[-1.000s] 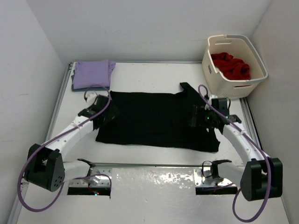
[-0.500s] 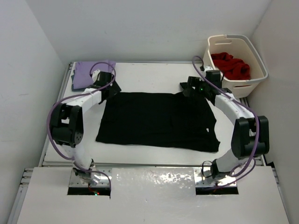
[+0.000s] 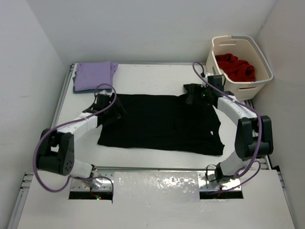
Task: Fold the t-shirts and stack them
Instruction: Grap the side of the flattened tshirt furthest away from the robot with both arms
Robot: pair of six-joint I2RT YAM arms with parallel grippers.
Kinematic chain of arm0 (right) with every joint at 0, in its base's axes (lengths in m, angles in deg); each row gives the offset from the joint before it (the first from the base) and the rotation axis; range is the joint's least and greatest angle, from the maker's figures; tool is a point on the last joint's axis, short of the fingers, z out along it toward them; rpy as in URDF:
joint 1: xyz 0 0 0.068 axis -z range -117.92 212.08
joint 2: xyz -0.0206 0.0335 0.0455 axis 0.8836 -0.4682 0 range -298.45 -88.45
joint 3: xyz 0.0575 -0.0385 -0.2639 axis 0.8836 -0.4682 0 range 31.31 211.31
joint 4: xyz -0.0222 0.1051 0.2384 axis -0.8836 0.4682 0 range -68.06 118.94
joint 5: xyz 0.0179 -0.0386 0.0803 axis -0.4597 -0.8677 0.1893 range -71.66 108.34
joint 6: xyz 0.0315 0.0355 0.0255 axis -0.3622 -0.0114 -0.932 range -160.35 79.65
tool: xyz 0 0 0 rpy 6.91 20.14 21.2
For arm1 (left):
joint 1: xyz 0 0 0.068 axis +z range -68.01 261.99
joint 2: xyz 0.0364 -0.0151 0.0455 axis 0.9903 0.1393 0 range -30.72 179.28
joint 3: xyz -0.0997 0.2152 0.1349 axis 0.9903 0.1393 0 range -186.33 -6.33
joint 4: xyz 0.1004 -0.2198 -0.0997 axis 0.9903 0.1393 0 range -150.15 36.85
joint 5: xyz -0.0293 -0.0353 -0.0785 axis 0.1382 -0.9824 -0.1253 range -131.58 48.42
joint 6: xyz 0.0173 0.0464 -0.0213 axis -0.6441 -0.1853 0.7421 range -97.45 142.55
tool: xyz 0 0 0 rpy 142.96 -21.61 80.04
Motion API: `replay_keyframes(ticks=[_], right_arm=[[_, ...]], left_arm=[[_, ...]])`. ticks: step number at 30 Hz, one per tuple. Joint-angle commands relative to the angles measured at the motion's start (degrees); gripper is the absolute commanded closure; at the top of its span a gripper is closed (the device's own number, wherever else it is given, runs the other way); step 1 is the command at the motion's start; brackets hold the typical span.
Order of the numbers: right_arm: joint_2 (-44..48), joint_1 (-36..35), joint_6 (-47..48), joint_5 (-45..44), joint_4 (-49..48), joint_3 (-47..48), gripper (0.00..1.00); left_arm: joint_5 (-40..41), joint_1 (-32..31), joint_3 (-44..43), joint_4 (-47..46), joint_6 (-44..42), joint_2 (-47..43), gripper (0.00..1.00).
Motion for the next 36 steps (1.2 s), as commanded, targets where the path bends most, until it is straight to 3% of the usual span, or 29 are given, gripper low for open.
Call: replay_keyframes(ticks=[1,6,13,16,21,24,27,36], right_arm=[[1.1,-0.3,0.8,0.5,-0.9,0.4,0.01],[1.3,-0.3,1.0,-0.4,-0.4,0.4,0.01],[1.7,-0.3,1.8,-0.8,0.8,0.9,0.01],[1.8,-0.3,2.2,-1.2,1.5,1.7,0.01],[2.8,-0.3,3.1,-2.4,1.9,3.3,0.01],[2.7,-0.3,3.4,-2.4,1.2,3.7,0.01],[1.4,-0.3,3.3,-2.3,0.9,4.9,0.01],[-3.4,-0.6,2.8,-5.2,0.6,10.0,0.01]], left_arm=[[-5.2,0.3,1.4,-5.7,0.3,3.4,0.00],[-0.9,1.0,0.9,-7.7,-0.7,8.9,0.00],[-2.6,1.8,-1.2,-9.2,-0.4,16.1,0.00],[-2.9,1.7,-1.3,-7.9,-0.4,12.6,0.00],[3.3,1.7,-5.4,-1.4,-2.1,2.7,0.00],[6.2,1.7,-8.4,-2.0,-3.0,2.6,0.00],[9.7,1.7,-12.8,-3.3,-3.8,7.8,0.00],[14.4,1.1,-37.2,-2.7,-13.7,28.7,0.03]])
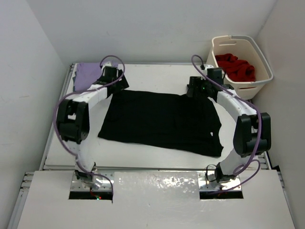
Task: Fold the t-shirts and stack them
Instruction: Grap the side of the flattened tshirt furthest away from the robot with both arms
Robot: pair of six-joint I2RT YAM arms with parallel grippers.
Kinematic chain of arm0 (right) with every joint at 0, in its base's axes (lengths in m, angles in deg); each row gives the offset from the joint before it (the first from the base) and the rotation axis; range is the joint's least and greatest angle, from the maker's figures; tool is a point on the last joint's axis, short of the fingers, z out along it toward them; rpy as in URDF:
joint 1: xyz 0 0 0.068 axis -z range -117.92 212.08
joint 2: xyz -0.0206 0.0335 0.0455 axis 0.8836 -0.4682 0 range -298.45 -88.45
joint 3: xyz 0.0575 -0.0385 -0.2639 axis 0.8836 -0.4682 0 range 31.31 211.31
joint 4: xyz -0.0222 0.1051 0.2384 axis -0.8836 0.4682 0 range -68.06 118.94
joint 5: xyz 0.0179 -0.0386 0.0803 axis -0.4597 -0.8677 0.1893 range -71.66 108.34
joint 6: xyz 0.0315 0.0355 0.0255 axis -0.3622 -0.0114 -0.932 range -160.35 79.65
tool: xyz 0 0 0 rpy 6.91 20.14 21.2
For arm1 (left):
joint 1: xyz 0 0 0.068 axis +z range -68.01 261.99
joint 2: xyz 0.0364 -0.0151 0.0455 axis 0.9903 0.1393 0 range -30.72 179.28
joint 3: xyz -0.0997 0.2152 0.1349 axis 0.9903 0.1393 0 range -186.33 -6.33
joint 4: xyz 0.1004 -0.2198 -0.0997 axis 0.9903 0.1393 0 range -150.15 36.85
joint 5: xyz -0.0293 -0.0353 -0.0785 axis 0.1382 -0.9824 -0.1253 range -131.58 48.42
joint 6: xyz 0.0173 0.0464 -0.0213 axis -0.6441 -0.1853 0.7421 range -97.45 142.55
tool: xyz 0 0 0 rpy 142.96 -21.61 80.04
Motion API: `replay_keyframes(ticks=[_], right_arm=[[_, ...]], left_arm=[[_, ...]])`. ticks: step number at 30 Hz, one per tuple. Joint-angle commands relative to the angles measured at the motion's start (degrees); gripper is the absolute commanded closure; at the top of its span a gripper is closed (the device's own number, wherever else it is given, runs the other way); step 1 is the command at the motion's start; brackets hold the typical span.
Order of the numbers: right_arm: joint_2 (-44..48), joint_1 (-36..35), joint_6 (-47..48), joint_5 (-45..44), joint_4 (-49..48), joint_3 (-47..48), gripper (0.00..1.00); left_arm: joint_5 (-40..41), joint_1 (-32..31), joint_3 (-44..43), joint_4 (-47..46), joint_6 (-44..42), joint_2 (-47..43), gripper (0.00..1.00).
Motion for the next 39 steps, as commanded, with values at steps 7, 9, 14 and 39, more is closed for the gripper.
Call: replay_keyframes(ticks=[7,9,14,39], right_arm=[[-4.3,-0.4,0.3,-2.2,-1.0,3.9,0.01],[-4.6,-0.4,0.3,-3.2,-0.9,4.2,0.01],[-6.0,-0.4,0.2,-4.1,-0.7,4.9,0.01],[-14.7,-2.7,-2.8,-6.9,-1.6,12.1,0.01]], left_arm=[[8.2,-1.3,-18.6,1.0,-14.1,13.6,0.09],[8.9,-1.3,-20.7,2.6,-15.4,15.7,0.13],[6.1,-1.4,-20.9,1.7,-17.0,18.2,0.21],[9.6,-1.7,-20.0,-0.1,-16.8,21.8,1.00]])
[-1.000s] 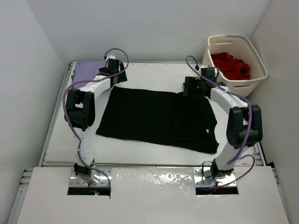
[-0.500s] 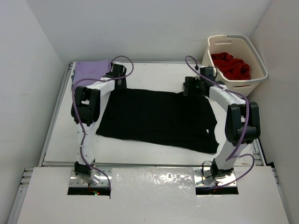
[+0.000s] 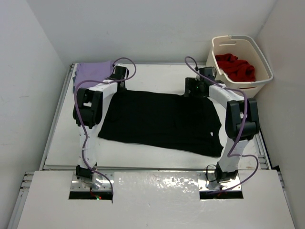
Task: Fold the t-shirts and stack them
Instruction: Grap the side of the flattened tshirt furthest away from the robot with both arms
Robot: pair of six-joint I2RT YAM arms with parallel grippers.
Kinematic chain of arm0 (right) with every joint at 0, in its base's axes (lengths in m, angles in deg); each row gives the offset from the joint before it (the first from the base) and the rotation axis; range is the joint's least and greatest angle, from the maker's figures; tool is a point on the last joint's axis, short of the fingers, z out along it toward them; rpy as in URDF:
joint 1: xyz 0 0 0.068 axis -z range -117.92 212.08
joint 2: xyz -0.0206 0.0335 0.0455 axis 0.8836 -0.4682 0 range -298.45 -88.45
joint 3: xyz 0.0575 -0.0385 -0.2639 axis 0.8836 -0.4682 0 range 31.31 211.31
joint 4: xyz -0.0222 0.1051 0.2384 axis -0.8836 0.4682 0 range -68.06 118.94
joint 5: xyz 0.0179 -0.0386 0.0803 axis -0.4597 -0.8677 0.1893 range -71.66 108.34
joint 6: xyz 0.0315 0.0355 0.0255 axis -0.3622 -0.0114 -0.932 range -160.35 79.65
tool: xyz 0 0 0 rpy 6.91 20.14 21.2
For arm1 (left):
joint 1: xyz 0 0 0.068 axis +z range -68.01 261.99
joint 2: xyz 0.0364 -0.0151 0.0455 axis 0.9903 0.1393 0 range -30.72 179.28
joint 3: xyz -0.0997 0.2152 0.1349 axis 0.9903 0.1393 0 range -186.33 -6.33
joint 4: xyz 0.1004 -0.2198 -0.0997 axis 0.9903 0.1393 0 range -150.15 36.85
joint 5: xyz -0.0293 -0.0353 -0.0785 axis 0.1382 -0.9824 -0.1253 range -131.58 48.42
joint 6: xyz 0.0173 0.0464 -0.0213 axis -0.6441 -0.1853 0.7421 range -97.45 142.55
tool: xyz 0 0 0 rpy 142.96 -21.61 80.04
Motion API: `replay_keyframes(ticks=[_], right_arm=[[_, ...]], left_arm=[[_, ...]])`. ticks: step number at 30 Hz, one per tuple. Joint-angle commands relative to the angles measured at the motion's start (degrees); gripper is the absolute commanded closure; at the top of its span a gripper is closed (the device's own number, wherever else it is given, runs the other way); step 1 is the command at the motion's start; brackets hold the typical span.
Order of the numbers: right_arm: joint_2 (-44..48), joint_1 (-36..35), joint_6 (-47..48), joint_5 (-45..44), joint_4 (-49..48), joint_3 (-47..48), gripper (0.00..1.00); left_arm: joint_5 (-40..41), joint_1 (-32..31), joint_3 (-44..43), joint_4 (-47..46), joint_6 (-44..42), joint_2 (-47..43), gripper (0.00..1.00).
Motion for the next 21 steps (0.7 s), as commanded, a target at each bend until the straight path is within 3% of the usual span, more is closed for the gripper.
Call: replay_keyframes(ticks=[1,7,21], right_arm=[[-1.7,-1.5,-2.9,-4.4,-2.3,5.3,0.01],[-6.5,-1.5,-12.2,-20.9,0.8,10.9,0.01],[-20.0,-2.4,-13.3,-20.6,6.0,25.8,0.19]], left_arm=[[1.1,-0.2,0.9,-3.2,-0.2,-3.2,1.00],[1.5,-0.2,5.5,-6.8,-0.8,-6.6,1.00],[-0.1,-0.2,9.3,-10.7,-1.8,-9.8,1.00]])
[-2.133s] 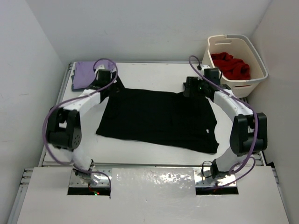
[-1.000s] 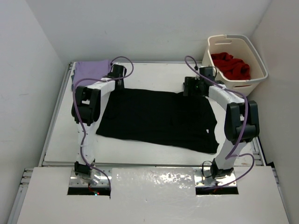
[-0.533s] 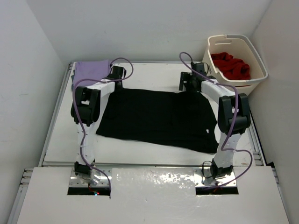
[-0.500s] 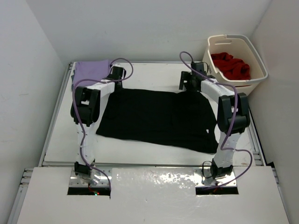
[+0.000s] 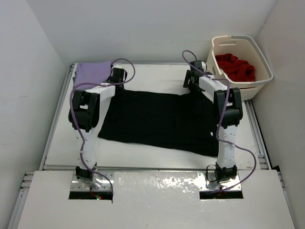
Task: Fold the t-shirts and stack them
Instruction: Grap the side of the flattened tshirt furthest away from the robot with both arms
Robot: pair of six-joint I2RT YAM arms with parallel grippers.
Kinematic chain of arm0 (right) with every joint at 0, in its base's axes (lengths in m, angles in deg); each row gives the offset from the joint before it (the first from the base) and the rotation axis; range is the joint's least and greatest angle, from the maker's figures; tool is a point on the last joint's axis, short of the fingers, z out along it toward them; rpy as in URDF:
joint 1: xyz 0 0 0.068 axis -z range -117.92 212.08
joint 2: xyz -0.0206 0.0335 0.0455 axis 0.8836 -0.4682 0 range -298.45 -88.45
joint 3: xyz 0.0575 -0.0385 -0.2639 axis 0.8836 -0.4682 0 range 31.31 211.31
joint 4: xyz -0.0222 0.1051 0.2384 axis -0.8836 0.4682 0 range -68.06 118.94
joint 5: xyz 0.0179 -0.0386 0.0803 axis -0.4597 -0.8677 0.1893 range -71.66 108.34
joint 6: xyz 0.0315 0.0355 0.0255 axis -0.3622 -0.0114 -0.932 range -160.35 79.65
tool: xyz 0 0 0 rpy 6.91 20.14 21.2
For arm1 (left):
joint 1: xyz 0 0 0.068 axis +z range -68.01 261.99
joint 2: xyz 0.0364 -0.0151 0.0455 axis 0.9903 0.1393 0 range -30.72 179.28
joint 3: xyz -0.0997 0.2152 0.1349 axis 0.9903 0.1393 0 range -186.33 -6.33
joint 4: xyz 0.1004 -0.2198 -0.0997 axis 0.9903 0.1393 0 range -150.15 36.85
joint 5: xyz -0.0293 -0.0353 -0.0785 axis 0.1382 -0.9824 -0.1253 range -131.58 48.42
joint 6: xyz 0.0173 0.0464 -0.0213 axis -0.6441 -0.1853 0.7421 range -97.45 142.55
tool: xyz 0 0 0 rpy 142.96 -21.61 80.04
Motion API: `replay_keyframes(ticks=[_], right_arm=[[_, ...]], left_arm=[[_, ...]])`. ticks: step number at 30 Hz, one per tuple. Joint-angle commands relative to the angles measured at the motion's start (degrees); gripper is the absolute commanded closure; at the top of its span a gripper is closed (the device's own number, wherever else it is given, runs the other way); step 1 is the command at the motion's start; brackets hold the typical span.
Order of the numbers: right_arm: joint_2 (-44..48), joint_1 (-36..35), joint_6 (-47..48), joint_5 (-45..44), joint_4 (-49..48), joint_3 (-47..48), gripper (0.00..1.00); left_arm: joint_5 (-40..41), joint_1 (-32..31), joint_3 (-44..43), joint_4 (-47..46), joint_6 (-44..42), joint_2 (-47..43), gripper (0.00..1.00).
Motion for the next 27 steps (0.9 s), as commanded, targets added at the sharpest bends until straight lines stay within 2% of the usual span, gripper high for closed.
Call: replay_keyframes(ticks=[1,5,6,9,13,18,27], right_arm=[[-1.4,-0.6,-1.5,-1.8,1.8,3.8,0.20],[-2.1,-0.7,-2.2,-2.6,2.1,3.6,0.41],[-2.1,-0.7,-2.1,-2.7,1.8,3.2,0.51],[-1.3,-0.8,-1.6,-4.7,1.4,2.2,0.67],[1.2,-0.9,-0.1,-7.1,0.4,0.7,1.00],[7.8,-0.8,2.1,-8.1,-2.4,-5.1,1.00],[24.3,-0.8,2.0,-9.6,-6.1,-24.3,1.00]], left_arm=[[-0.6,-0.2,0.8,-3.7,-0.6,-4.1,1.00],[-1.2,-0.2,1.7,-4.9,-0.9,-5.0,1.00],[-1.4,-0.3,1.8,-5.0,-1.0,-5.1,1.00],[-1.5,-0.2,2.2,-5.1,-1.2,-5.4,1.00],[-1.7,-0.2,3.0,-5.8,-1.2,-6.2,1.00],[-2.5,-0.3,4.7,-6.5,-1.2,-8.2,1.00],[-4.1,-0.4,12.4,-11.9,-0.4,-14.1,1.00]])
